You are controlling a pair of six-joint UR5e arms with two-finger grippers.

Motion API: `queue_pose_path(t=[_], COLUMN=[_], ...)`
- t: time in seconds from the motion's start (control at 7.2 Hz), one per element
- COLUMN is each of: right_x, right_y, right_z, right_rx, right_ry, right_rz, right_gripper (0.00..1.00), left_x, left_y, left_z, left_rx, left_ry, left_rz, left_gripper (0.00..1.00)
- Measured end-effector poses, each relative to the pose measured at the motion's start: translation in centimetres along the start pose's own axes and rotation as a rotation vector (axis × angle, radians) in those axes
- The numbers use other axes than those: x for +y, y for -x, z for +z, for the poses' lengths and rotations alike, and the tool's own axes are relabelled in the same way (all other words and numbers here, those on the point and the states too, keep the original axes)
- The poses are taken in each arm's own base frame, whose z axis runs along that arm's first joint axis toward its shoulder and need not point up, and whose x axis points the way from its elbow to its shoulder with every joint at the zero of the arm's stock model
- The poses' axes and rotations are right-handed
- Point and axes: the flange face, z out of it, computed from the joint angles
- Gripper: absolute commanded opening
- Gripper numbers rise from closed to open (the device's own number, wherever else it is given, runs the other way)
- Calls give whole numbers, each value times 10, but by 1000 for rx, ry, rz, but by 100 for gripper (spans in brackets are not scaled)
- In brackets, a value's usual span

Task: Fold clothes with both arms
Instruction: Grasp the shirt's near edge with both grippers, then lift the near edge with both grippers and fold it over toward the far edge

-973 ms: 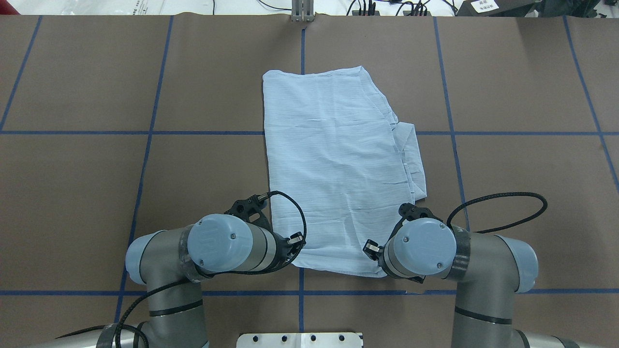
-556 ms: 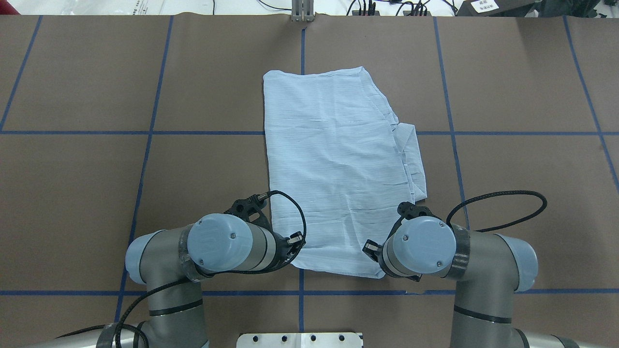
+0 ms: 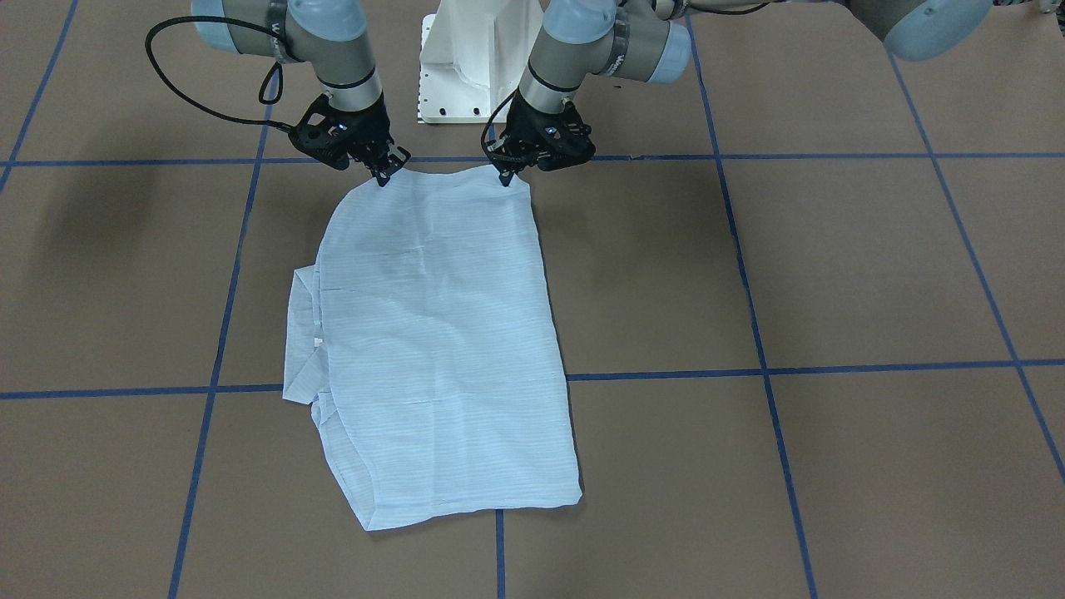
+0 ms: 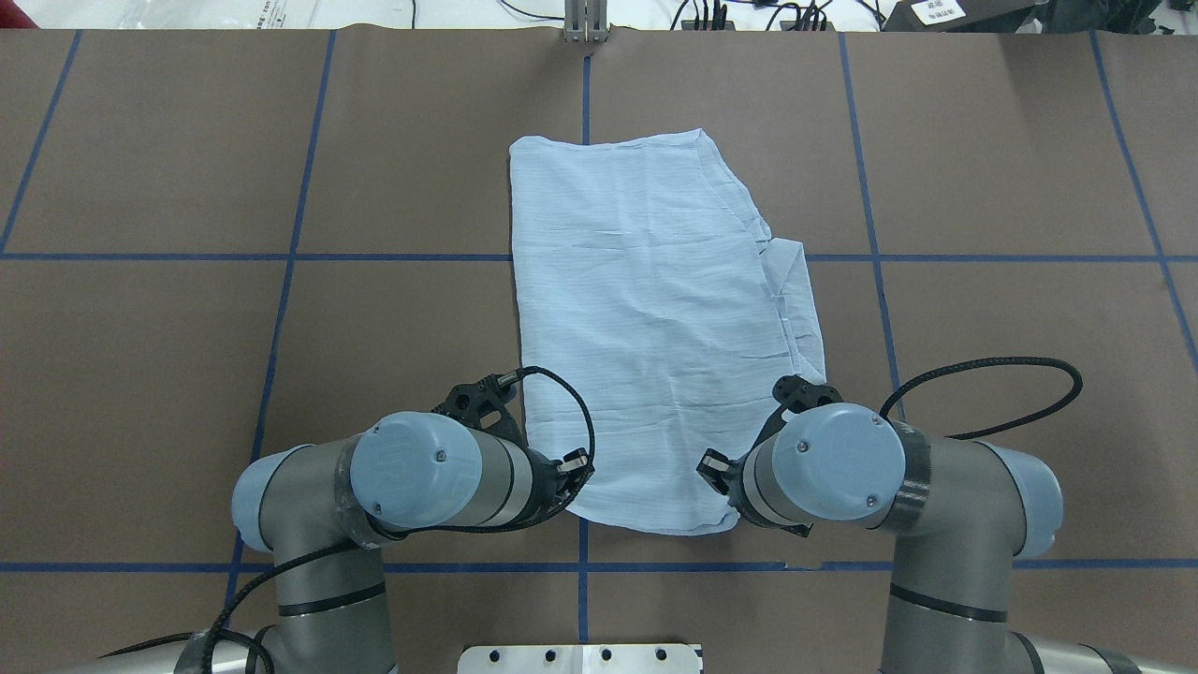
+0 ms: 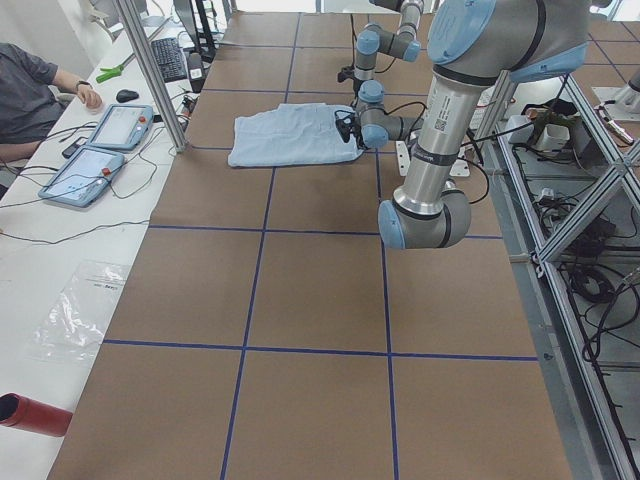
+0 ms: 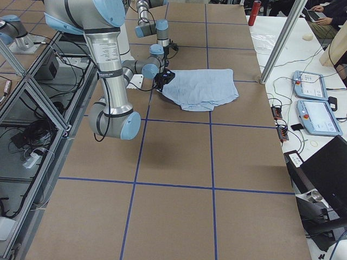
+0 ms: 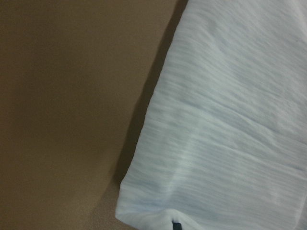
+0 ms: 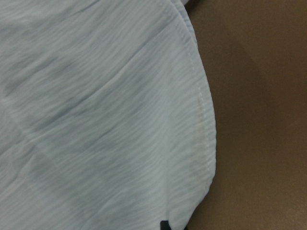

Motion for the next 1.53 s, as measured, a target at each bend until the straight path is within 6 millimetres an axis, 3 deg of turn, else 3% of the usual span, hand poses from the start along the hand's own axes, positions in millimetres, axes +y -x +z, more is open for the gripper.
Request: queue_pose_path(t=[0.56,1.11,1.39,1.53], right_x=[12,45,36,17], right_y=[-8,-21,-21,-16], right_z=[-49,-102,-110,-108], right_rx=[-54,-21,-22,-30], right_ry=[102,416,434,407], right_rz=[-13,-53,-44,-22], right_gripper=[0,0,0,0], left_x=[31,64,68,61], left_y=[1,10,13,12], left_z=[-73,-109,-130,-124], left_rx=[-33,-102,-128,-142], left_ry=[97,191,197,179], left_rz=[8,15,13,9], left_gripper=[0,0,0,0])
